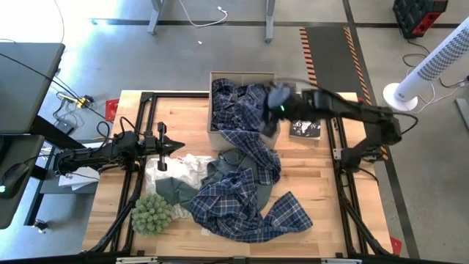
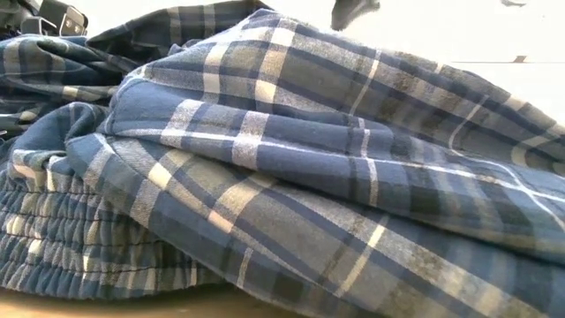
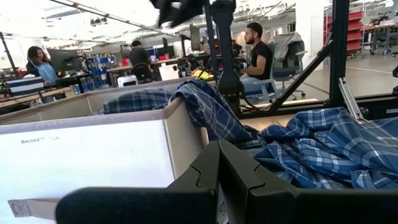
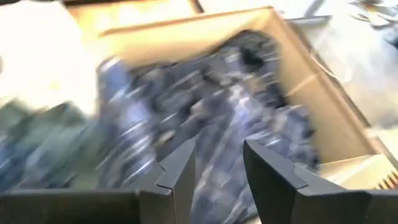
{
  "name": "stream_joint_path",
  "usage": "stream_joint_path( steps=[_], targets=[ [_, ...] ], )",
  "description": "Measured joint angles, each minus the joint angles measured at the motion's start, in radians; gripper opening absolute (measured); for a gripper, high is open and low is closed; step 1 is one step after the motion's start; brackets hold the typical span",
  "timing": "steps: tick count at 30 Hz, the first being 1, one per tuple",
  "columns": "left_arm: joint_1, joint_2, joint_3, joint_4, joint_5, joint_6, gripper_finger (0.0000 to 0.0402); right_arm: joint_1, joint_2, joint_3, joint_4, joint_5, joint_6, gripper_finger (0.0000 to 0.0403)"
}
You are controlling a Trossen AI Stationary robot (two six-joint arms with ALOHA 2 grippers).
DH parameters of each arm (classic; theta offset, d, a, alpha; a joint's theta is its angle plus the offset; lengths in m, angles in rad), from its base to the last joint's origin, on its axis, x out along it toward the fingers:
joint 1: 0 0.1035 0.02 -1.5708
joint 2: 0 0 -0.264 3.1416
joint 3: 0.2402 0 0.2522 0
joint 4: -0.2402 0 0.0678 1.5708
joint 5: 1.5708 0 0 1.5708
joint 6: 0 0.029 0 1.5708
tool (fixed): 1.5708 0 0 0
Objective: Sort clothes
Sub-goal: Put the blue long sleeve polo into the white bin, then put the top middle blue long sleeve polo into the white bin
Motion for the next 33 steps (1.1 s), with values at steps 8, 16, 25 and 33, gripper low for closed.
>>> stream_joint_path(
  steps=[8, 16, 25, 33],
  targets=[
    [0.000, 0.000, 0.000, 0.000, 0.000, 0.000, 0.0001, 0.227, -0.153, -0.368, -0.004, -0.235, 0.254, 0.0131],
    [0.000, 0.000, 0.000, 0.000, 0.000, 0.000, 0.0001, 0.323, -0.194, -0.809, 0.283, -0.225, 0.604, 0.0131],
    [0.000, 0.000, 0.000, 0.000, 0.000, 0.000, 0.0001, 0.270, -0.174, -1.220, 1.066, -0.071, 0.751, 0.0130],
    [0.000, 0.000, 0.000, 0.000, 0.000, 0.000, 0.0001, 0.265, -0.133, -1.239, 1.446, -0.040, 0.641, 0.0022]
  ],
)
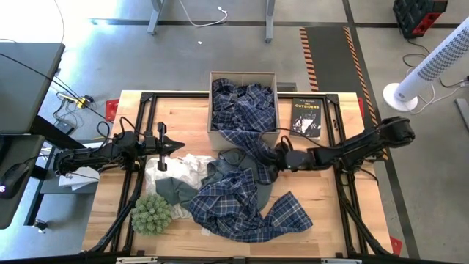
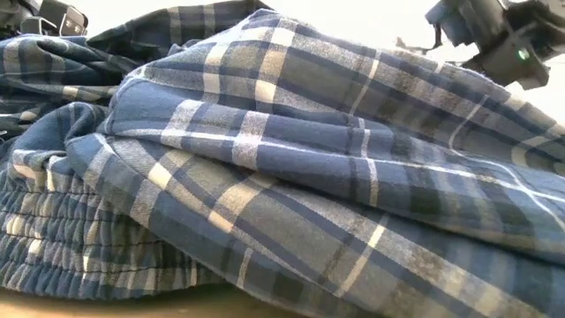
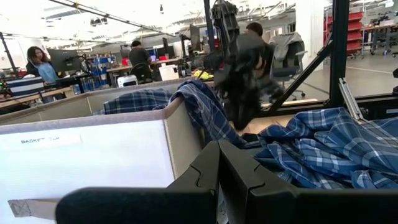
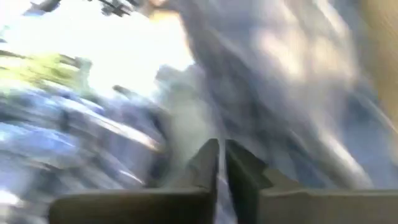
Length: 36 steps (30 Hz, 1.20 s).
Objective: Sort clothes
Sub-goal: Put the top middle blue long sleeve polo into the white bin
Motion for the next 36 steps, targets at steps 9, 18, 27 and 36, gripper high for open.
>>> stream_joint_path(
  steps=[9, 18, 27, 36],
  targets=[
    [0.000, 0.000, 0.000, 0.000, 0.000, 0.000, 0.0001, -0.053, -0.029, 0.364, 0.025, -0.101, -0.445, 0.0005],
    [0.000, 0.000, 0.000, 0.000, 0.000, 0.000, 0.0001, -0.087, -0.021, 0.877, -1.077, -0.082, -0.471, 0.0010],
    [0.000, 0.000, 0.000, 0.000, 0.000, 0.000, 0.0001, -0.045, -0.024, 0.811, -1.655, 0.032, -0.088, 0.0103],
    [0.000, 0.000, 0.000, 0.000, 0.000, 0.000, 0.0001, -0.090, -0.025, 0.264, -0.897, -0.080, -0.066, 0.0223]
  ],
)
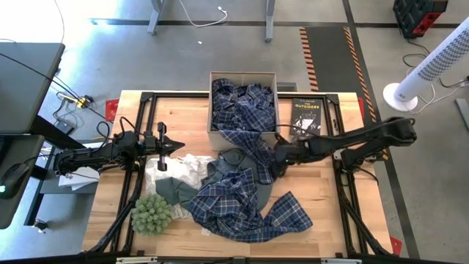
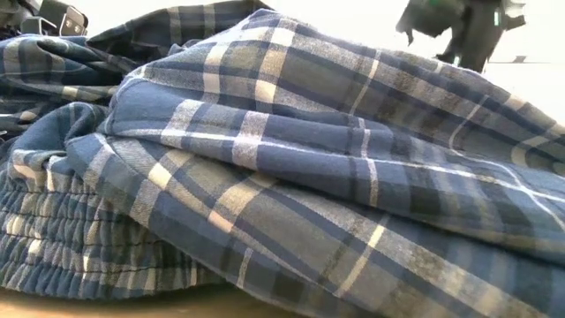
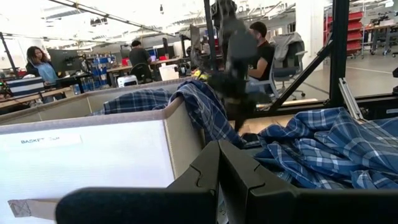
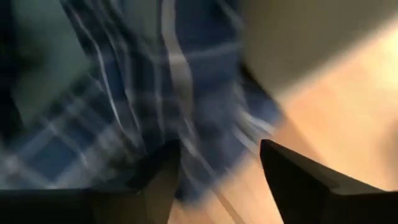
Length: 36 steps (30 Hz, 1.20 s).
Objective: Sort clothes
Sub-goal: Put the top middle blue long sleeve polo into the white bin
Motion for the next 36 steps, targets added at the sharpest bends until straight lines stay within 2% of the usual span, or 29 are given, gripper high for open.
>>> stream_joint_path(
  steps=[3, 6, 9, 12, 13, 16, 21, 24, 28, 32, 36],
  targets=[
    [0.000, 0.000, 0.000, 0.000, 0.000, 0.000, 0.0001, -0.036, 0.031, -0.180, 0.468, -0.029, -0.001, 0.0227],
    [0.000, 0.000, 0.000, 0.000, 0.000, 0.000, 0.0001, -0.057, 0.079, -0.290, 0.897, -0.029, -0.018, 0.0195],
    [0.000, 0.000, 0.000, 0.000, 0.000, 0.000, 0.0001, -0.068, 0.107, -0.311, 1.150, -0.074, -0.021, 0.0118],
    [0.000, 0.000, 0.000, 0.000, 0.000, 0.000, 0.0001, -0.068, 0.108, -0.279, 1.240, -0.133, -0.055, 0.0027],
    [0.000, 0.000, 0.000, 0.000, 0.000, 0.000, 0.0001, -0.063, 0.105, -0.256, 1.252, -0.147, -0.071, 0.0014],
    [0.000, 0.000, 0.000, 0.000, 0.000, 0.000, 0.0001, -0.057, 0.086, -0.162, 1.263, -0.180, -0.104, 0.0017],
    [0.000, 0.000, 0.000, 0.000, 0.000, 0.000, 0.0001, -0.065, 0.063, 0.034, 1.188, -0.206, -0.276, 0.0004],
    [0.000, 0.000, 0.000, 0.000, 0.000, 0.000, 0.0001, -0.091, 0.059, 0.179, 1.032, -0.162, -0.387, 0.0005],
    [0.000, 0.000, 0.000, 0.000, 0.000, 0.000, 0.0001, -0.146, 0.064, 0.395, 0.812, -0.040, -0.589, 0.0003],
    [0.000, 0.000, 0.000, 0.000, 0.000, 0.000, 0.0001, -0.227, 0.093, 0.562, 0.728, 0.024, -0.750, 0.0002],
    [0.000, 0.000, 0.000, 0.000, 0.000, 0.000, 0.0001, -0.309, 0.158, 0.649, 0.656, 0.020, -0.796, 0.0003]
  ],
)
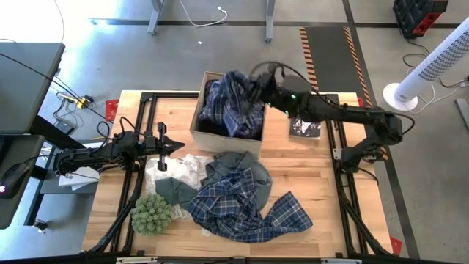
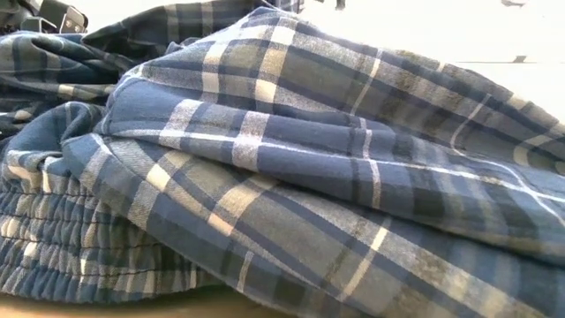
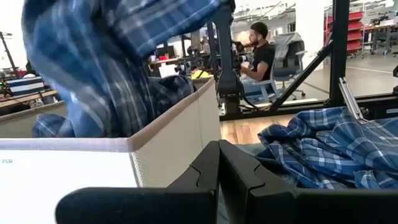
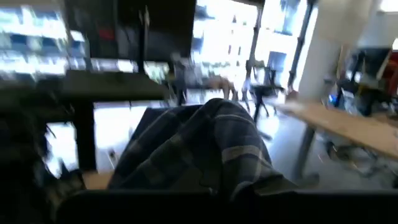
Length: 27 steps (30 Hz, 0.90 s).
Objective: Sort clothes
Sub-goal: Put the top middle blue long sleeve polo into the white bin
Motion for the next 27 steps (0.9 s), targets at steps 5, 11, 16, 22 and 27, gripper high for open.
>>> stream_joint_path(
  steps=[5, 11, 16, 22, 27],
  targets=[
    [0.000, 0.000, 0.000, 0.000, 0.000, 0.000, 0.0001, -0.046, 0.146, 0.023, -0.302, -0.012, 0.023, 0.0003],
    [0.000, 0.000, 0.000, 0.000, 0.000, 0.000, 0.0001, -0.081, 0.373, 0.022, -0.510, -0.053, 0.081, 0.0003],
    [0.000, 0.000, 0.000, 0.000, 0.000, 0.000, 0.0001, -0.135, 0.488, 0.084, -0.627, -0.049, 0.073, 0.0003],
    [0.000, 0.000, 0.000, 0.000, 0.000, 0.000, 0.0001, -0.228, 0.517, 0.206, -0.858, 0.042, 0.041, 0.0003],
    [0.000, 0.000, 0.000, 0.000, 0.000, 0.000, 0.0001, -0.281, 0.517, 0.345, -0.974, -0.039, 0.094, 0.0003]
  ],
)
